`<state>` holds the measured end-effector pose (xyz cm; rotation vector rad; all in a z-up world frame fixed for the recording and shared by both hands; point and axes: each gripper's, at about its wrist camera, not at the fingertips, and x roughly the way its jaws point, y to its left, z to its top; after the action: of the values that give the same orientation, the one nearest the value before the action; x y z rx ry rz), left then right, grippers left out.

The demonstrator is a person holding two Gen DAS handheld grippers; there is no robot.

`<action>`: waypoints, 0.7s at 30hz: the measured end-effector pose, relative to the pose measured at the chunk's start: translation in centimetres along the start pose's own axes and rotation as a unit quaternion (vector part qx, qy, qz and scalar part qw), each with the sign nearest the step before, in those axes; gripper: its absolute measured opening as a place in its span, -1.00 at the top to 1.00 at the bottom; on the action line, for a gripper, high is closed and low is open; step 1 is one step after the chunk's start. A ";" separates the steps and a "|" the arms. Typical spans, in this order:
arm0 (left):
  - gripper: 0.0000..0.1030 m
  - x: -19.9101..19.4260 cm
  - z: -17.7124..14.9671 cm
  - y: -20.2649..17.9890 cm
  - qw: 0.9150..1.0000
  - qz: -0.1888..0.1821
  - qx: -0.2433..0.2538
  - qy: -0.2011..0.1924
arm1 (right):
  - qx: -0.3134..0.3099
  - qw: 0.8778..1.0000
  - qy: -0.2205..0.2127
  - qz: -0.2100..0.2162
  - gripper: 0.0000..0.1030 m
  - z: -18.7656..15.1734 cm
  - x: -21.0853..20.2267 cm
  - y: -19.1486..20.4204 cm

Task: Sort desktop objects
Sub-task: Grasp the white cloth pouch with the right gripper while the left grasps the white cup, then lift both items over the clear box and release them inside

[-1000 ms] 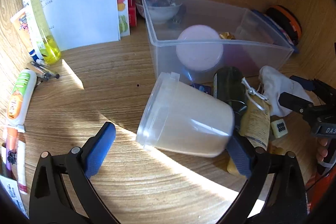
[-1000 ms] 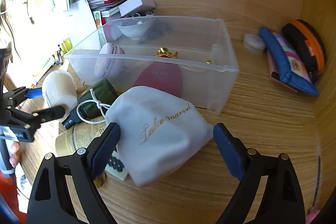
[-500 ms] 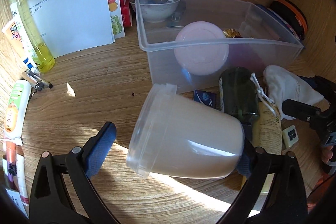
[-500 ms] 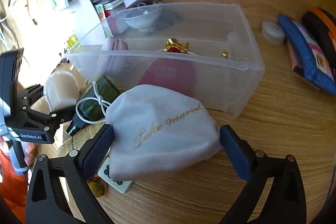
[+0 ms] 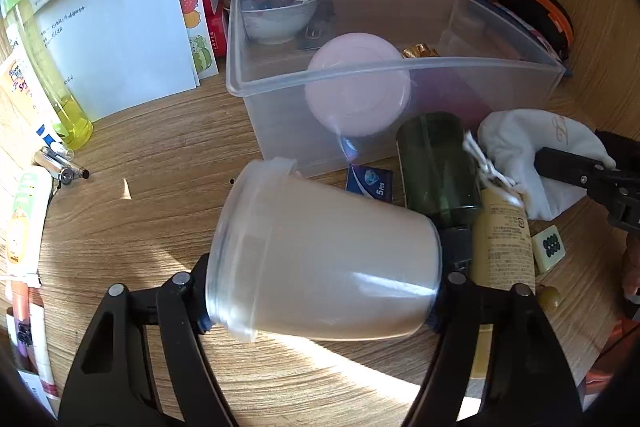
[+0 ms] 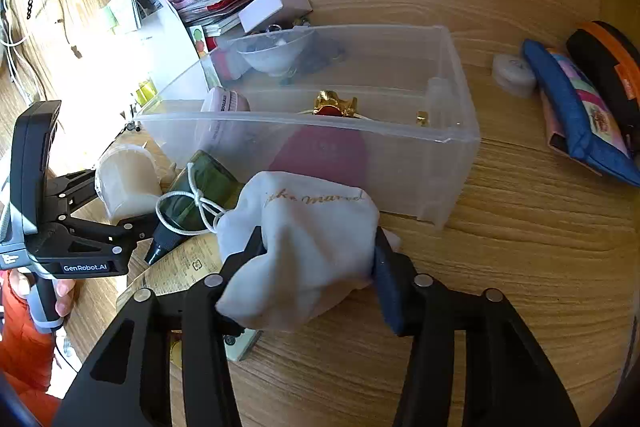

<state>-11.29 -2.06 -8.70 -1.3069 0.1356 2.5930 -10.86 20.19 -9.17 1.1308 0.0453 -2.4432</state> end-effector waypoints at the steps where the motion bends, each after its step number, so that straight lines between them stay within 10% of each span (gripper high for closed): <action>1: -0.38 -0.2 -0.1 0.1 1.000 0.001 -0.004 -0.003 | 0.002 1.000 -0.002 0.000 0.21 -0.1 -0.2 0.0; 21: -0.30 -2.3 -1.7 0.7 0.998 0.001 -0.045 -0.035 | 0.064 0.996 -0.048 0.028 0.31 -1.2 -5.9 -2.2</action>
<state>-8.78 -3.45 -7.90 -1.2428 0.0071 2.6716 -7.60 24.67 -6.03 1.0518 -0.1731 -2.4764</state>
